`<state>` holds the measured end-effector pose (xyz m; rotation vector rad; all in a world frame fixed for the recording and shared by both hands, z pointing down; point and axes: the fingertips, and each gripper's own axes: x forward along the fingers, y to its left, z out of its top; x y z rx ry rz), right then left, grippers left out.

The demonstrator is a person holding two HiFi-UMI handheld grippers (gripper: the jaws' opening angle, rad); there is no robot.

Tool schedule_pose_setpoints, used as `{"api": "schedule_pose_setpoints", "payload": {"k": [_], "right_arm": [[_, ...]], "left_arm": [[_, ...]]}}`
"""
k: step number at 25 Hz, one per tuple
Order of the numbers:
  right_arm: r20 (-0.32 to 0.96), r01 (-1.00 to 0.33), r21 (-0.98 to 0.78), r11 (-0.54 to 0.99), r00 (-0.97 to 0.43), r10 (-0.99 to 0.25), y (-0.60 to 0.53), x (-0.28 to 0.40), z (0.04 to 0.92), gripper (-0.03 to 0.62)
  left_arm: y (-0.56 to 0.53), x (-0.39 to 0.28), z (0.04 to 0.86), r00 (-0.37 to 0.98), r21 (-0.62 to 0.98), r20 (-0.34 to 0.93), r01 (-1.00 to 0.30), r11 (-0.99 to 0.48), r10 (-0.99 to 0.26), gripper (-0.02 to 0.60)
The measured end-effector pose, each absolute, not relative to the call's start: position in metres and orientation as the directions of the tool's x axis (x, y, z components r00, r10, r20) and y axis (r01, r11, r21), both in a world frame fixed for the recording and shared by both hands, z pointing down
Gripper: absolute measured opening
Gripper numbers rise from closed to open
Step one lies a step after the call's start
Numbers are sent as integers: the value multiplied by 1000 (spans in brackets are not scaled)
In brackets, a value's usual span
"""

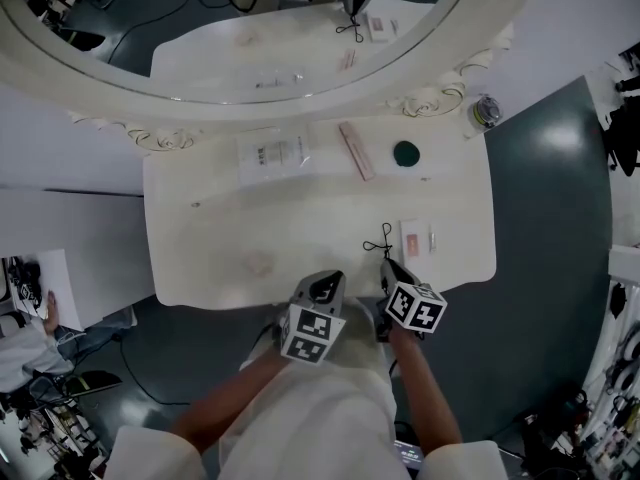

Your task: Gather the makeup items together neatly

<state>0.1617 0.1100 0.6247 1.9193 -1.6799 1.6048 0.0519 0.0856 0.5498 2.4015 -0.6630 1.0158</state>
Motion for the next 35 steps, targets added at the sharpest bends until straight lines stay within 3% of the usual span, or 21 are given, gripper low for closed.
{"api": "schedule_pose_setpoints", "payload": {"k": [6, 10, 22, 35], "right_arm": [[751, -799, -498, -336, -204, -628, 110, 158, 624, 12], [739, -801, -513, -309, -229, -633, 107, 153, 620, 103], [738, -824, -478, -306, -188, -648, 110, 160, 608, 120], [716, -893, -395, -215, -153, -681, 108, 147, 569, 2]], "left_arm": [[87, 50, 550, 616, 211, 744, -584, -784, -259, 2], [88, 50, 549, 615, 213, 745, -587, -781, -258, 2], [95, 49, 541, 618, 214, 742, -586, -781, -260, 2], [80, 21, 528, 613, 237, 716, -663, -710, -334, 2]]}}
